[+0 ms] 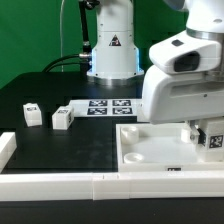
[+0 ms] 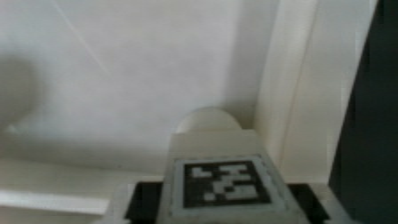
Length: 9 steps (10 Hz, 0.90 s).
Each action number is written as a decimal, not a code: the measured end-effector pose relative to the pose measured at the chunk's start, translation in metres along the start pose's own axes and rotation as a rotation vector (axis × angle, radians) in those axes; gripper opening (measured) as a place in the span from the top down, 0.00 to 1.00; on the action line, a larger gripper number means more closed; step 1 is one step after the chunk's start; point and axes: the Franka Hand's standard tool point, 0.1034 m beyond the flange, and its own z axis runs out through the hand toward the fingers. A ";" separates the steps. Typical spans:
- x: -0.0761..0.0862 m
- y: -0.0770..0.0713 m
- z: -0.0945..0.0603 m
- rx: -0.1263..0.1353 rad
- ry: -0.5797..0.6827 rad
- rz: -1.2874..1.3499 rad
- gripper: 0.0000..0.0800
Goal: Assemble one leg
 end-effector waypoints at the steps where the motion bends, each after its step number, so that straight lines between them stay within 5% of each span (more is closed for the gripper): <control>1: 0.001 -0.001 0.000 0.005 0.002 0.160 0.67; 6: 0.005 -0.003 -0.001 0.029 0.019 0.812 0.66; 9: 0.005 -0.004 0.000 0.034 0.011 0.974 0.66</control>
Offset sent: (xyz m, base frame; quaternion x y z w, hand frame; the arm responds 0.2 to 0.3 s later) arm 0.0063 -0.0068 0.0103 -0.0117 0.0563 0.2981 0.9528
